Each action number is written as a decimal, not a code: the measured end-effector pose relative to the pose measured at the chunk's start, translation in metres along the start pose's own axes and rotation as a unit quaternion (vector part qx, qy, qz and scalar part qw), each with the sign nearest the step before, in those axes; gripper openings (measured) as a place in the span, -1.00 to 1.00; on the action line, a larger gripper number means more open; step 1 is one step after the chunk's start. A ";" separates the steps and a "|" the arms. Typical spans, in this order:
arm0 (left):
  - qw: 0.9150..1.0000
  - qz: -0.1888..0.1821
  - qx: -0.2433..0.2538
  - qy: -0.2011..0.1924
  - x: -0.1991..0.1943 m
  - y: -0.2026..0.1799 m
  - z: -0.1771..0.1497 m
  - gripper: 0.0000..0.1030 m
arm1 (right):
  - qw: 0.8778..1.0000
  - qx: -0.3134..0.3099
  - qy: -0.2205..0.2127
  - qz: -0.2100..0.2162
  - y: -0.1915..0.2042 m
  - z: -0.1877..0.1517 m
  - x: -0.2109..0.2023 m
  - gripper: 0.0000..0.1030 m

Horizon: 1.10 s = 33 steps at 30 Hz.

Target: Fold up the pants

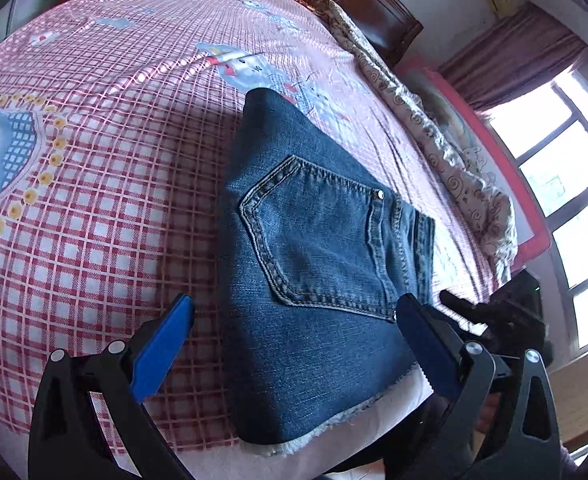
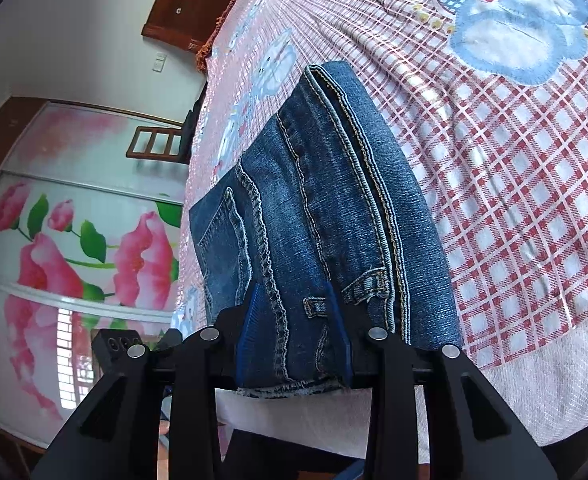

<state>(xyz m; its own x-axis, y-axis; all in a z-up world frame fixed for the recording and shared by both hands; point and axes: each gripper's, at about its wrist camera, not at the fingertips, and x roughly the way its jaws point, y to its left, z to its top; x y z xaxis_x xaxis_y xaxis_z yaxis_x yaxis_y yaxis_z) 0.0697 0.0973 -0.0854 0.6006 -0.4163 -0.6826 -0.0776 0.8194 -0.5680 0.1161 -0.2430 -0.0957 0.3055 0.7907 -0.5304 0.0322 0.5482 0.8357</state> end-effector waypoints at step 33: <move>0.999 0.037 0.015 0.014 0.023 -0.003 0.008 0.95 | 0.986 -0.137 -0.032 -0.091 0.036 0.005 -0.024 -0.76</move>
<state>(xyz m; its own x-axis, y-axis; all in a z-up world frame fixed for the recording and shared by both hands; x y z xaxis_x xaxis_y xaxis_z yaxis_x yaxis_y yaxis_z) 0.0902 0.0879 -0.0957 0.5722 -0.3638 -0.7350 -0.0972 0.8598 -0.5012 0.1144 -0.2434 -0.0522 0.3786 0.6578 -0.6511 -0.1627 0.7398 0.6528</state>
